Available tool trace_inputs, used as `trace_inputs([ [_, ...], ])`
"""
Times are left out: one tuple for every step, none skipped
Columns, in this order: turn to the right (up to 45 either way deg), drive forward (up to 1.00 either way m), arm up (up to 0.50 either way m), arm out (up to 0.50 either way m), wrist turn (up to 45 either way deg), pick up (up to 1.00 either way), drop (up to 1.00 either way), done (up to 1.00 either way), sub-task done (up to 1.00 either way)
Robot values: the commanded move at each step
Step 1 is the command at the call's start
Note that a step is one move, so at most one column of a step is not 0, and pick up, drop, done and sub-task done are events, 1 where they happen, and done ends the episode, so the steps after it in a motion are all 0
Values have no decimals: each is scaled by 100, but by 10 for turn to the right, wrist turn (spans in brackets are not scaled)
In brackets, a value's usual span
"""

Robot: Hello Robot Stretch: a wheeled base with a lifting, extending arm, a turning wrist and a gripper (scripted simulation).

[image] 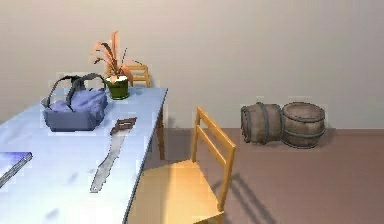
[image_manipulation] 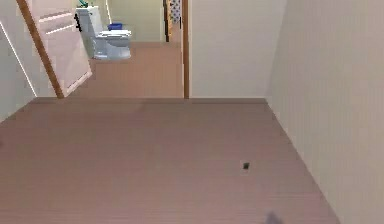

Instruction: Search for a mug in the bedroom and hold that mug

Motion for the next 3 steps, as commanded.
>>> trace_inputs([
  [-450,0,0,0,0,0,0,0,0],
  [-450,0,0,0,0,0,0,0,0],
  [-450,0,0,0,0,0,0,0,0],
])
